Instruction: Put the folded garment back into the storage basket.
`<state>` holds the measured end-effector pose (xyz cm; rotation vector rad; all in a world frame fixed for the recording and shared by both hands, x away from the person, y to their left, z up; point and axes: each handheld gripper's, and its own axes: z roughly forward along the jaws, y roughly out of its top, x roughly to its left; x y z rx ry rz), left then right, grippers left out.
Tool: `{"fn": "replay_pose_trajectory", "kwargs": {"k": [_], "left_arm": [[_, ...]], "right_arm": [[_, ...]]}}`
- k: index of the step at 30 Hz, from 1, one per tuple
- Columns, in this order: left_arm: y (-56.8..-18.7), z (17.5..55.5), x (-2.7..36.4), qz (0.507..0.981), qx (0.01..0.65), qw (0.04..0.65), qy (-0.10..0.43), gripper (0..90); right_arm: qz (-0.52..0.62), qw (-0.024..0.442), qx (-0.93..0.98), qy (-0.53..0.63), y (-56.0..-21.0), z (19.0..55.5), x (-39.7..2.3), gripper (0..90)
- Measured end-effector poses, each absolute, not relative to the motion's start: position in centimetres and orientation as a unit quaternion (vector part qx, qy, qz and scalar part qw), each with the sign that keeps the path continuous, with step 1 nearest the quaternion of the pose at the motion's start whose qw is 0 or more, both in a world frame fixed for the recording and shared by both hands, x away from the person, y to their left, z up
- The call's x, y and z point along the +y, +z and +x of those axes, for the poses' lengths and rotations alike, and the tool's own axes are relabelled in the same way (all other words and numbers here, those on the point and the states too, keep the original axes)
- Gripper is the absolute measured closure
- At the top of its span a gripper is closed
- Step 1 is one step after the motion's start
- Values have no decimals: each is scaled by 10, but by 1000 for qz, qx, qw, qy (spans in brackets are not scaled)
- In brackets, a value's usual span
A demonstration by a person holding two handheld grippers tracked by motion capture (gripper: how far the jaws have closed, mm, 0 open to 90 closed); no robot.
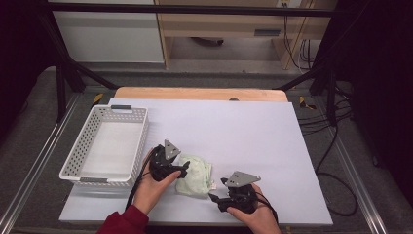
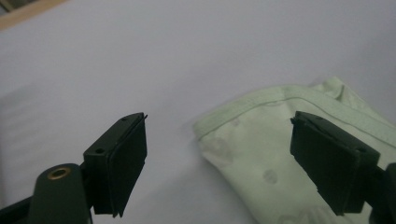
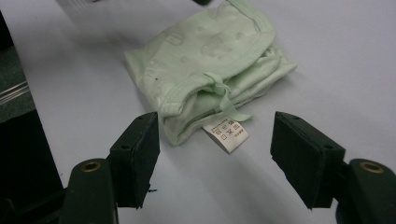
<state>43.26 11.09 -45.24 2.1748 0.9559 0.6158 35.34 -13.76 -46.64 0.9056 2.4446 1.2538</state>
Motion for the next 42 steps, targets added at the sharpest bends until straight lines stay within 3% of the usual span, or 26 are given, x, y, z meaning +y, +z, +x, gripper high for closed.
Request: {"fn": "replay_pose_trajectory", "kwargs": {"k": [7, 15, 22, 35, 42], "left_arm": [[-453, 440, 109, 831, 371, 345, 232, 247], [-460, 448, 113, 835, 383, 335, 210, 402], [-477, 455, 115, 834, 401, 333, 180, 415], [-476, 449, 110, 848, 369, 348, 157, 746], [-477, 447, 109, 849, 361, 351, 162, 766]], "right_arm": [[296, 114, 850, 422, -471, 349, -131, 387], [293, 111, 848, 428, -469, 348, -131, 411], [281, 103, 854, 425, -471, 346, -125, 504], [278, 115, 845, 441, -464, 346, -122, 569], [266, 120, 856, 426, -465, 348, -113, 789]]}}
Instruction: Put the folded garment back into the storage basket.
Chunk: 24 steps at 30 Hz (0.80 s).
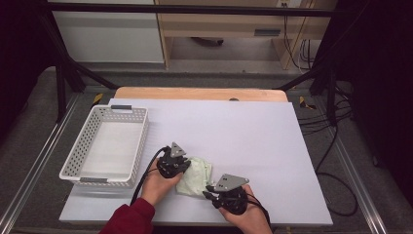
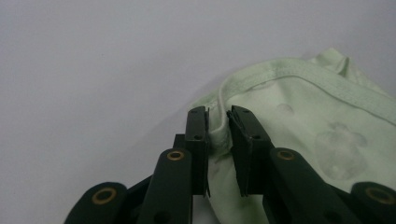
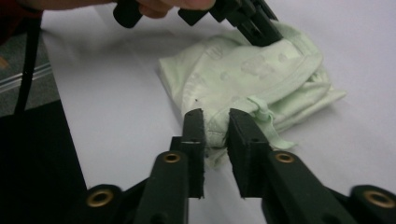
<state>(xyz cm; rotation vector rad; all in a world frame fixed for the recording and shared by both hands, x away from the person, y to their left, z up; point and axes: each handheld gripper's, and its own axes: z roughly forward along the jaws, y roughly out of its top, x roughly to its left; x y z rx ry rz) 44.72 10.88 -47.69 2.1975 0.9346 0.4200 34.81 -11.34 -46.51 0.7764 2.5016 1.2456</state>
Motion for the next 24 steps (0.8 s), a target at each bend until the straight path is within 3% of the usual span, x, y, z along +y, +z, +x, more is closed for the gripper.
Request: {"fn": "replay_pose_trajectory", "kwargs": {"k": [2, 6, 10, 19, 24], "left_arm": [[-477, 447, 109, 847, 362, 352, 169, 732], [-473, 446, 113, 840, 371, 349, 188, 544], [-470, 443, 118, 833, 383, 347, 196, 440], [-479, 442, 117, 834, 393, 346, 177, 436], [-477, 441, 114, 839, 385, 348, 163, 570]], "right_arm": [[269, 116, 858, 421, -467, 348, -115, 801], [270, 112, 860, 418, -472, 347, -116, 803], [272, 107, 860, 418, -476, 348, -117, 790], [279, 106, 860, 414, -482, 350, -112, 571], [292, 109, 858, 408, -487, 356, -107, 590]]}}
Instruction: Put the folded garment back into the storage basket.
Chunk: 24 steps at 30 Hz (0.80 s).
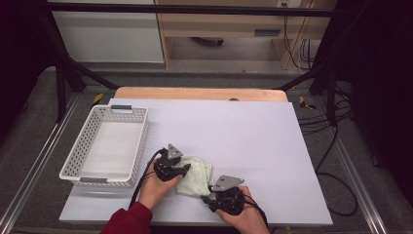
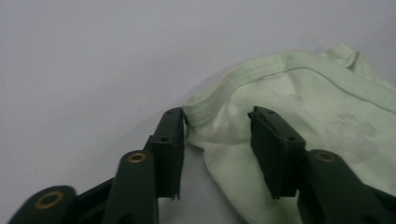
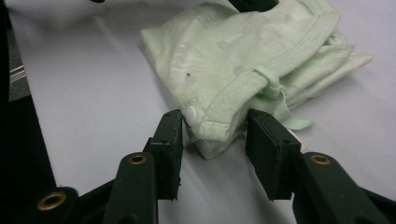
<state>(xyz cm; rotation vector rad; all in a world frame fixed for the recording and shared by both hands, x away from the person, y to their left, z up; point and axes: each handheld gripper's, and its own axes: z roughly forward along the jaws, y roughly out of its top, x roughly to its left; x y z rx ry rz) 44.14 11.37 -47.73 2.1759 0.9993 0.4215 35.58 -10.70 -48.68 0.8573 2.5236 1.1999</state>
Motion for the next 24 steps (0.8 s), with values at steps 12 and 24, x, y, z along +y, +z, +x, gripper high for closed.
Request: {"fn": "replay_pose_trajectory", "kwargs": {"k": [12, 24], "left_arm": [[-472, 439, 106, 850, 361, 356, 145, 874], [-444, 434, 105, 849, 337, 373, 166, 880]], "right_arm": [[275, 112, 864, 406, -481, 358, -106, 801], [248, 137, 866, 412, -458, 353, -109, 806]]}}
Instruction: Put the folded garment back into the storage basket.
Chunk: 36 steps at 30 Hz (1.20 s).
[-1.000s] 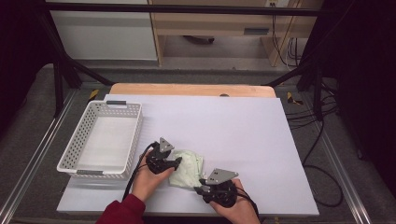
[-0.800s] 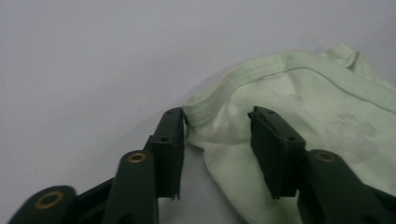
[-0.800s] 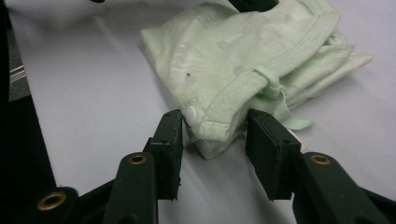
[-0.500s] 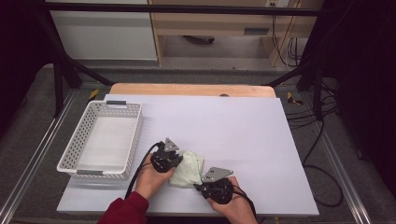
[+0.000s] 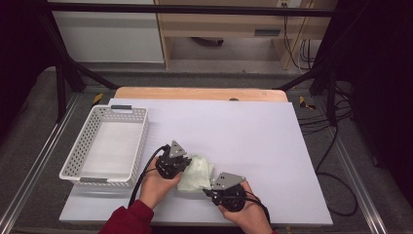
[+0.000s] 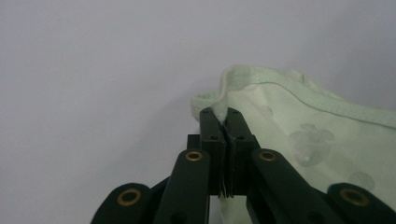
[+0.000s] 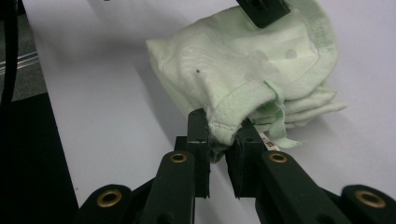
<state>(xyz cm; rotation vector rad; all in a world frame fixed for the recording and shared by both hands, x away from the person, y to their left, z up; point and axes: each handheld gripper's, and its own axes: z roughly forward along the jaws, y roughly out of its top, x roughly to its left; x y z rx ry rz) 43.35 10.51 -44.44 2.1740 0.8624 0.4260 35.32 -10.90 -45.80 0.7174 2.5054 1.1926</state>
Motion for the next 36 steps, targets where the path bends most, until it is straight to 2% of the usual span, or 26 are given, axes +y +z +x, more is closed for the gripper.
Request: {"fn": "replay_pose_trajectory", "kwargs": {"k": [8, 36], "left_arm": [[-426, 436, 103, 846, 326, 383, 175, 881], [-389, 448, 115, 838, 314, 399, 199, 881]], "right_arm": [[242, 144, 862, 422, -444, 359, -111, 805], [223, 180, 845, 453, -439, 373, -96, 808]]}}
